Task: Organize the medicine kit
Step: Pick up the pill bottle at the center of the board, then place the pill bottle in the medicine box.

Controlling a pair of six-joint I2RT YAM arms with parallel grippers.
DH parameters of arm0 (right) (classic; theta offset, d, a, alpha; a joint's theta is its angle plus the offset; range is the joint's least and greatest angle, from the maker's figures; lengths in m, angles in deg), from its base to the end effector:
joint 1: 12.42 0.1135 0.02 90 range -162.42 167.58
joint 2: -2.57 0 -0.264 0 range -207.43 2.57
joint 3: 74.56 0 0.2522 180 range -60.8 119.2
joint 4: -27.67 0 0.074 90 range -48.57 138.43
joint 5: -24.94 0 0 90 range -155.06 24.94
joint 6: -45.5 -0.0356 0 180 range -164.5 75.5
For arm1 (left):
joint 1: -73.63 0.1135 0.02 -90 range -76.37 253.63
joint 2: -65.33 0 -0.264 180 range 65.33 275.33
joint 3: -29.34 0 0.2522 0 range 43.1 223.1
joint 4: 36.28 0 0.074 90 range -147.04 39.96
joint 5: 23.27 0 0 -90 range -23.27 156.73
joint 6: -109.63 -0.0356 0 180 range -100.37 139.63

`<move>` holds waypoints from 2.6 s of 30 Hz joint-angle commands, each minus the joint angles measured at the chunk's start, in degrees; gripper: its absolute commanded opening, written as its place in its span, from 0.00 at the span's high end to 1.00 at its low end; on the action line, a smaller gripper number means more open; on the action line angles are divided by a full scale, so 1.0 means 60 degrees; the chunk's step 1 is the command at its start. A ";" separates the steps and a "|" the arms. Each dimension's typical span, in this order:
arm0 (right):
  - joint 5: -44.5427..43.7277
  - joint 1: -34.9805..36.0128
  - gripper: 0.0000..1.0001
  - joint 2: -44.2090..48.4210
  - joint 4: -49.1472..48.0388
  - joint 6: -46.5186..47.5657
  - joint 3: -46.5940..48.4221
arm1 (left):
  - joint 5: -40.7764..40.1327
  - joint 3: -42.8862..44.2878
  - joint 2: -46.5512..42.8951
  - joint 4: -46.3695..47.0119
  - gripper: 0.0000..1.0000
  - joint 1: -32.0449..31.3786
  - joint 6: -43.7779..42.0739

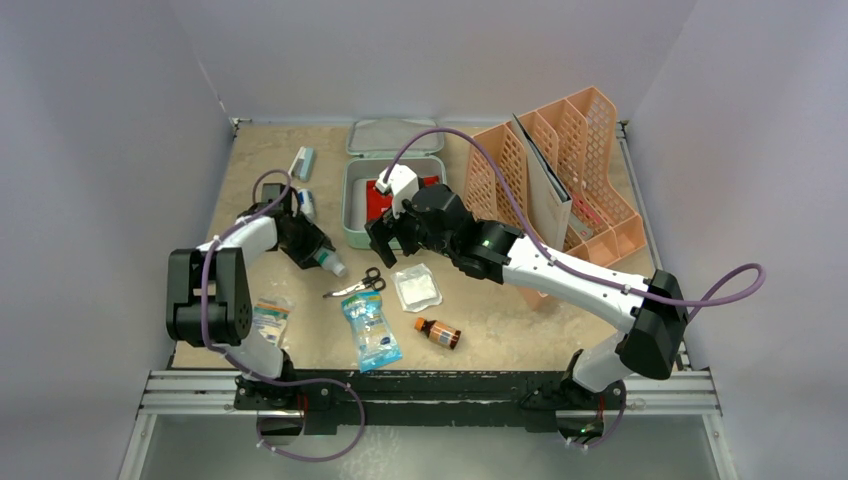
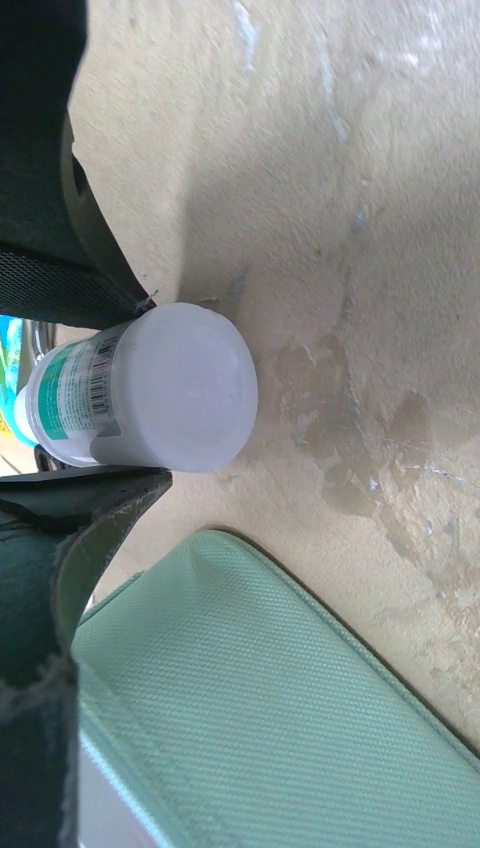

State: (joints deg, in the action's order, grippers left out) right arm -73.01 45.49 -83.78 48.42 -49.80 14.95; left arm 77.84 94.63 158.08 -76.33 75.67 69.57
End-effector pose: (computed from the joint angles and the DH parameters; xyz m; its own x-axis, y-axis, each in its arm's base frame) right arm 0.1950 0.3017 0.3578 -0.2309 -0.1960 -0.9530 -0.7509 0.6588 0.0464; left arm 0.2982 0.0038 0.1603 -0.6239 -0.7737 -0.1099 -0.6818 0.6076 -0.4074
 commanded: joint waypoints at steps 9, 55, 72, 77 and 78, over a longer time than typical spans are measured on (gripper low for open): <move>0.1048 0.0009 0.06 0.0425 -0.0075 -0.0853 0.0072 | -0.0451 0.0645 -0.3444 -0.1196 0.68 -0.0031 -0.0536; 0.0932 -0.0511 0.24 -0.1741 -0.2099 -0.2789 0.1487 | 0.4383 -0.0152 -0.5284 0.2584 0.70 -0.1512 0.1039; 0.2440 -0.1441 0.72 -0.1701 -0.1678 -0.0429 0.1086 | 0.3121 0.1784 -0.4887 0.0806 0.35 -0.1498 -0.0670; 0.2321 -0.1871 0.74 -0.1737 -0.1308 0.1713 0.1088 | 0.2485 0.2546 -0.4332 0.0434 0.25 -0.1467 -0.0837; 0.2300 -0.1904 0.74 -0.1799 -0.1213 0.1981 0.1167 | 0.2368 0.2507 -0.4259 0.0454 0.25 -0.1445 -0.0824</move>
State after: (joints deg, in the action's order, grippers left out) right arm -59.52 35.13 -95.42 40.90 -50.08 20.96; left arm 96.53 106.96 130.43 -72.17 66.80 66.88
